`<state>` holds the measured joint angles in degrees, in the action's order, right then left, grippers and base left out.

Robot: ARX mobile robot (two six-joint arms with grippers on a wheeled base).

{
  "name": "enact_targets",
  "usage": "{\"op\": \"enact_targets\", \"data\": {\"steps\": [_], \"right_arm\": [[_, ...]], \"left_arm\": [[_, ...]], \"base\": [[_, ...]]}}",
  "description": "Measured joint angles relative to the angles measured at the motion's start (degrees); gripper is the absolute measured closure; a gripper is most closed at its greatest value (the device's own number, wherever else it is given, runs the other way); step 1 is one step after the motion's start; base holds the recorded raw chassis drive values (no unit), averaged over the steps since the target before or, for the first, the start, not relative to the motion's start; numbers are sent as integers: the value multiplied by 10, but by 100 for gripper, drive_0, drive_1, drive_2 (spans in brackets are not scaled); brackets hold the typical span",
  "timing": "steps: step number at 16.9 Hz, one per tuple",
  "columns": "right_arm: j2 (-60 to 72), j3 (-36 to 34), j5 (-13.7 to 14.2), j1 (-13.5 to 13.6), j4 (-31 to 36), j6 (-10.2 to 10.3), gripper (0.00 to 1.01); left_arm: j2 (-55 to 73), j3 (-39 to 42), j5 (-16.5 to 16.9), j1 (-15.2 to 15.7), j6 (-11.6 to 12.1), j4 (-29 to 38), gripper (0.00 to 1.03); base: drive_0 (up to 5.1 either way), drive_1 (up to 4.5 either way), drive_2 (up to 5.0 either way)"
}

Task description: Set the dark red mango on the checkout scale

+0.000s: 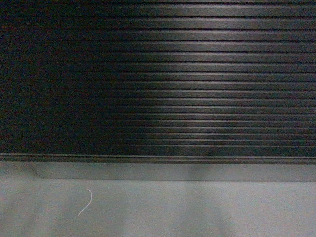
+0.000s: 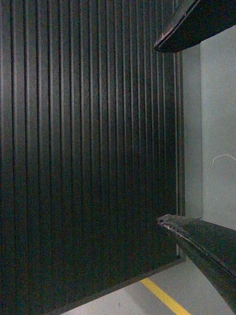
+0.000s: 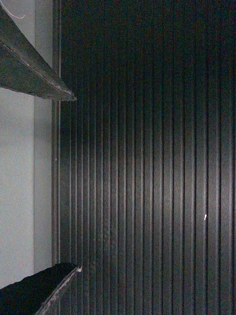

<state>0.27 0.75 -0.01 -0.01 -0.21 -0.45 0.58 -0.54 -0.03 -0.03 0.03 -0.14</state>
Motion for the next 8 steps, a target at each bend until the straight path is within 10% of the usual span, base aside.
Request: {"op": "enact_targets", "data": {"steps": [8], "right_arm": [[0,0,0,0,0,0,3]], "left_arm": [[0,0,0,0,0,0,5]], "base": [[-3,151,-158]]}}
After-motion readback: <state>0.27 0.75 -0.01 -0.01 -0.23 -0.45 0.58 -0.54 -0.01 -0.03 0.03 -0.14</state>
